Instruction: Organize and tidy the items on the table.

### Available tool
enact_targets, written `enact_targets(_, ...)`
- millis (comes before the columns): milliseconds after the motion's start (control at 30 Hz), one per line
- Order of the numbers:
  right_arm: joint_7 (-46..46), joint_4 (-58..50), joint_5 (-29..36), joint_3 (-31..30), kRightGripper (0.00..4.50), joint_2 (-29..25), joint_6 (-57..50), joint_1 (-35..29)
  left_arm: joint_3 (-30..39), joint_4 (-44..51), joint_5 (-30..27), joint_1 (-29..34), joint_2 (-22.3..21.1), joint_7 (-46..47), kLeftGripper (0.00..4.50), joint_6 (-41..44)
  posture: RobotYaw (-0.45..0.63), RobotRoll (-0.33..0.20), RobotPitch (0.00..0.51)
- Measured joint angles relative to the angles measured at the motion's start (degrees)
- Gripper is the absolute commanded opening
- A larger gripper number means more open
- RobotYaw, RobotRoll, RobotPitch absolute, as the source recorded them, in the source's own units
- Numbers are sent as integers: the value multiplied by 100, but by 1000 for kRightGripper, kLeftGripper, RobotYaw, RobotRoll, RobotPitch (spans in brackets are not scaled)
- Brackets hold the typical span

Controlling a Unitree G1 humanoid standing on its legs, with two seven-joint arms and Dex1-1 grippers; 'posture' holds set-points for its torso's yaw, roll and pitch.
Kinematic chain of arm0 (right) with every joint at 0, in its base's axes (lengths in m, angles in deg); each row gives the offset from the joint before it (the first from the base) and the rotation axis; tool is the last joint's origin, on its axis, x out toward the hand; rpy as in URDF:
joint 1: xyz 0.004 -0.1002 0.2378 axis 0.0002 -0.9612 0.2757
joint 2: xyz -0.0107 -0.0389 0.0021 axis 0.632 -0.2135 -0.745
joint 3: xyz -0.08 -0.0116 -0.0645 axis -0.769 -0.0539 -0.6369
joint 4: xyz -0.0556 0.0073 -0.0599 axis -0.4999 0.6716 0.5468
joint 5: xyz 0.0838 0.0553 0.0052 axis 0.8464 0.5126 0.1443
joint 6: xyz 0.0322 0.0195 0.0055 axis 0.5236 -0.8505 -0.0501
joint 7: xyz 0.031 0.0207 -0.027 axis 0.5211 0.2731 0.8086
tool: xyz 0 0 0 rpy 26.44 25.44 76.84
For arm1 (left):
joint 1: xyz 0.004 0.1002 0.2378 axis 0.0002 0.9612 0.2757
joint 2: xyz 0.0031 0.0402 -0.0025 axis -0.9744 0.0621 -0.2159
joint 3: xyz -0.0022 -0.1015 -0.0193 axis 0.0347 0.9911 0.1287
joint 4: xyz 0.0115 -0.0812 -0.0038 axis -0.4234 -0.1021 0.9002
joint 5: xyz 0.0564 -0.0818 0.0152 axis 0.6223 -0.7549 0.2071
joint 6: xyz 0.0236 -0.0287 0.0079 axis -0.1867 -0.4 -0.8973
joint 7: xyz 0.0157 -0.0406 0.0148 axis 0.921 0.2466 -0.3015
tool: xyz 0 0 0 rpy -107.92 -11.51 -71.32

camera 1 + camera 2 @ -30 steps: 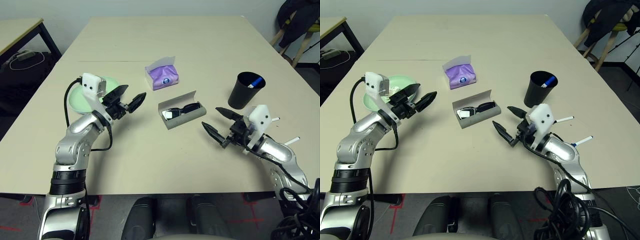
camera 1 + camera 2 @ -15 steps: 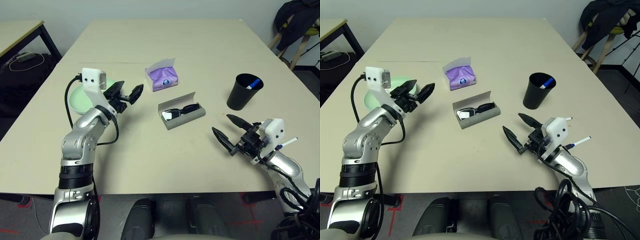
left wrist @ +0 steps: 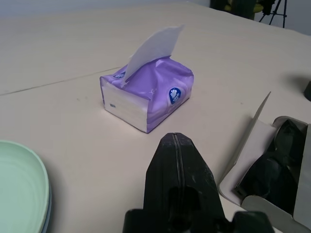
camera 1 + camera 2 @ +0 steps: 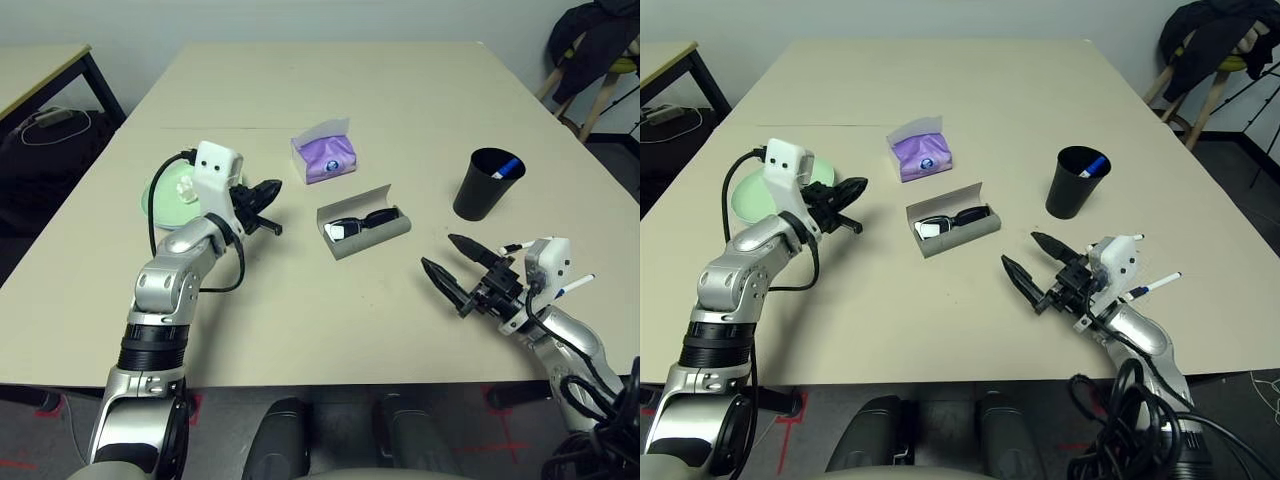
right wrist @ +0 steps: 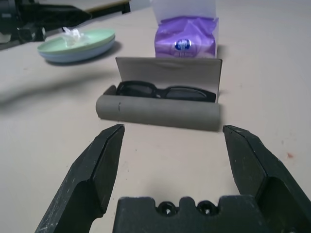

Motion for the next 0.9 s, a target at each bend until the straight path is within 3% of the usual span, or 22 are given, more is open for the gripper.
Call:
enact_targets(300,-193,-431,-37,28,4500,-277,-387,-198,-215,-444,339,-229,-3,-284,36,-449,25,0,68)
enact_targets(900,-209,-622,19,40,4500,-361,-450,-208,-575,-2763,1169,-1356,258,-655,36,-1946,-5,0,60)
